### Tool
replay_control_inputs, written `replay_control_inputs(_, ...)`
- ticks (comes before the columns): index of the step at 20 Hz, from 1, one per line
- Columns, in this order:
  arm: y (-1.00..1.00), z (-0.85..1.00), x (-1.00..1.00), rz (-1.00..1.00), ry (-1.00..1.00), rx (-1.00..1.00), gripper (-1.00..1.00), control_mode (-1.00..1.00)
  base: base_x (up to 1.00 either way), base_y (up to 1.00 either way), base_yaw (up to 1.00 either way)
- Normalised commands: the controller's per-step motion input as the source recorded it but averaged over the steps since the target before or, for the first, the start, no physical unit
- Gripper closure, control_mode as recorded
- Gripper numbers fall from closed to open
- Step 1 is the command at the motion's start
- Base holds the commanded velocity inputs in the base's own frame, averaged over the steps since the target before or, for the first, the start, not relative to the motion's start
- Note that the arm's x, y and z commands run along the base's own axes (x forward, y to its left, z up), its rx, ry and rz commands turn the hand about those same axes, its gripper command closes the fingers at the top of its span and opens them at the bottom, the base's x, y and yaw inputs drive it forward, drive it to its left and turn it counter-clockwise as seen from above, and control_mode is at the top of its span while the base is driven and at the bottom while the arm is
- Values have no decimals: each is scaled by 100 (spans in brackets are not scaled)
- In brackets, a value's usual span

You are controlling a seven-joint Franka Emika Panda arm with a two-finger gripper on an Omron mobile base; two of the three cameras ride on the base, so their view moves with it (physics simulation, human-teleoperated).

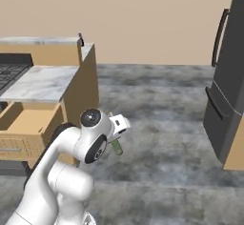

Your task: Open the drawer on the right and place the cutting tools on the cutting board.

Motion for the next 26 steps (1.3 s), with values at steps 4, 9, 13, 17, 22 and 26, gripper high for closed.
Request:
replay_control_inputs(4,0,0,0,0,0,0,100,100,100,-9,0)
replay_control_inputs(9,0,0,0,0,0,0,100,100,100,-16,0)
replay_control_inputs(13,0,0,0,0,0,0,100,100,100,-91,0)
replay_control_inputs(17,0,0,0,0,0,0,100,100,100,-39,3)
replay_control_inputs(22,0,0,0,0,0,0,100,100,100,-2,0)
replay_control_inputs(26,0,0,0,0,0,0,100,100,100,0,0)
